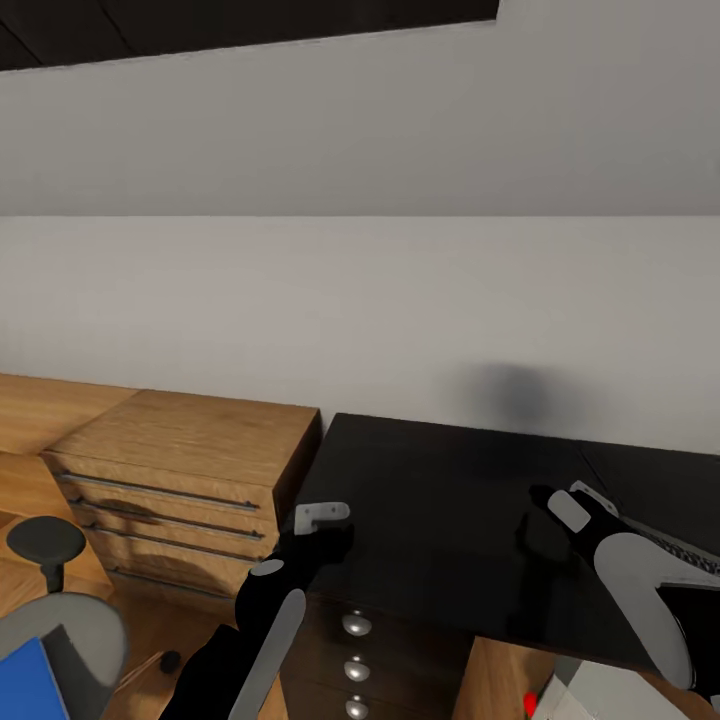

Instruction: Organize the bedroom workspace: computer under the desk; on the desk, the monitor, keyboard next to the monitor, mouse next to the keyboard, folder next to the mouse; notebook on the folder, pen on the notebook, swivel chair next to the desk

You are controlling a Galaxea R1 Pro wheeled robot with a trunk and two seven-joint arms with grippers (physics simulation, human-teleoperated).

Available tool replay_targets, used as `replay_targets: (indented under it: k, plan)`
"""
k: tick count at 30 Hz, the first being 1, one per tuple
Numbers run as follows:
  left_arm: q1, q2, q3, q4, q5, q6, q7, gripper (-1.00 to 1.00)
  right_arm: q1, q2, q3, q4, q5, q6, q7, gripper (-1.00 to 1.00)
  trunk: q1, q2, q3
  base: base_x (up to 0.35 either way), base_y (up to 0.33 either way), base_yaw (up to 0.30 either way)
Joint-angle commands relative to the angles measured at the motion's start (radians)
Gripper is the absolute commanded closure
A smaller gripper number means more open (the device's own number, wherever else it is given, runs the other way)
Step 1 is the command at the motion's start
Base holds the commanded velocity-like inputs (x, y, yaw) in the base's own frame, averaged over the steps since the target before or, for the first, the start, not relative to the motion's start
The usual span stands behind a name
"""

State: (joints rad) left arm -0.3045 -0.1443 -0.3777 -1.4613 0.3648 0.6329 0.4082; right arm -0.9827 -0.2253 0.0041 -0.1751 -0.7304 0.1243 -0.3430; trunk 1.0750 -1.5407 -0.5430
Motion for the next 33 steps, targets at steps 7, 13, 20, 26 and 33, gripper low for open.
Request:
replay_targets:
  k: [7,13,20,26,33]
  plan:
    - [-0.001,0.000,-0.002,-0.001,0.011,0.002,0.009,-1.00,0.000,0.000,0.001,-0.003,0.000,0.006,-0.005,-1.00,0.000,-0.001,0.006,0.000,0.000,-0.181]
    - [-0.001,0.000,-0.002,-0.001,0.011,0.002,0.009,-1.00,0.000,0.000,0.001,-0.003,0.000,0.006,-0.005,-1.00,0.000,-0.001,0.012,0.000,0.000,-0.187]
    - [-0.001,0.000,-0.003,0.000,0.011,0.002,0.009,-1.00,0.000,0.000,0.001,-0.002,0.000,0.006,-0.005,-1.00,0.000,-0.001,0.020,0.000,0.000,-0.188]
    - [-0.001,0.000,-0.003,0.001,0.011,0.002,0.009,-1.00,0.000,0.000,0.001,-0.001,0.000,0.006,-0.005,-1.00,0.000,-0.001,0.026,0.000,0.000,-0.188]
    - [-0.001,0.000,-0.003,0.001,0.011,0.002,0.009,-1.00,0.000,0.001,0.002,0.001,0.000,0.006,-0.004,-1.00,0.000,-0.001,0.034,0.000,0.000,-0.188]
